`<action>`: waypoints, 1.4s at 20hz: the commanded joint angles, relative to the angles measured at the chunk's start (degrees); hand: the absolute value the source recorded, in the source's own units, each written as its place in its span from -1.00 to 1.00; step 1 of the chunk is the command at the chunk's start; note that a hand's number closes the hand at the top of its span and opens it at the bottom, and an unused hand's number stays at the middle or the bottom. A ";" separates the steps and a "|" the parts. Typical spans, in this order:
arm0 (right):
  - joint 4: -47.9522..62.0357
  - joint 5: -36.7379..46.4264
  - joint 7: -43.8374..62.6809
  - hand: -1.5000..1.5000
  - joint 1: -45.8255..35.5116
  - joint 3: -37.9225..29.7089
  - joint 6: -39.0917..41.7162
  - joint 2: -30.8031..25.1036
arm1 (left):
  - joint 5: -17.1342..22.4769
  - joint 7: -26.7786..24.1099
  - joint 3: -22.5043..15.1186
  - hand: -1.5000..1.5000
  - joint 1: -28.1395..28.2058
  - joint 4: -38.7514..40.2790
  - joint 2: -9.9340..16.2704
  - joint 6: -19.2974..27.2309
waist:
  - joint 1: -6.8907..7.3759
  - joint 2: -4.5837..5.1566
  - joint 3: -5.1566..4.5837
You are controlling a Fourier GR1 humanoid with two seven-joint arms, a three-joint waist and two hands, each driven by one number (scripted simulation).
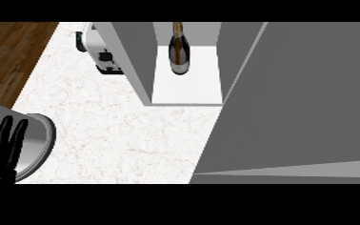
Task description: Pick up the wine, place it into the cabinet and close the cabinet
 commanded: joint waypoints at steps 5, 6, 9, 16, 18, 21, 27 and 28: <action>-1.07 7.26 0.03 1.00 -5.07 14.88 -10.82 0.45 | 4.13 0.98 7.71 -1.00 1.52 3.69 2.81 -8.11 | 0.04 -0.15 -0.12; -1.56 6.29 -0.34 1.00 -5.19 14.67 -11.13 0.43 | 5.69 3.71 9.31 -1.00 1.33 0.78 4.30 -6.55 | 0.18 -0.19 -0.07; 3.38 8.14 -3.90 1.00 -9.14 14.86 -14.05 0.37 | 4.97 4.08 8.68 -1.00 2.11 0.97 4.28 -7.41 | 0.60 -0.22 -0.17; 9.84 13.60 -4.22 1.00 -20.44 16.32 -24.24 0.40 | 7.08 4.34 9.13 -1.00 -0.72 4.26 2.03 -11.35 | 0.38 0.05 -0.19; 7.54 13.69 -0.37 1.00 -23.66 15.46 -27.06 0.30 | 7.55 6.51 10.29 -1.00 -0.60 1.63 2.91 -9.71 | 0.65 0.01 -0.13; 12.64 10.27 0.64 1.00 -30.69 11.31 -28.40 0.19 | 6.73 7.10 8.91 -1.00 -1.34 1.93 2.20 -10.34 | 1.45 0.32 -0.13; 17.33 1.96 0.90 1.00 -40.41 5.96 -33.04 0.09 | 6.57 7.27 8.85 -1.00 -3.27 3.36 0.88 -10.99 | 2.71 0.72 -0.21; 18.30 0.75 0.73 1.00 -41.89 5.93 -33.99 0.09 | 7.73 7.66 10.24 -1.00 -4.56 5.60 0.96 -12.02 | 2.13 0.70 -0.17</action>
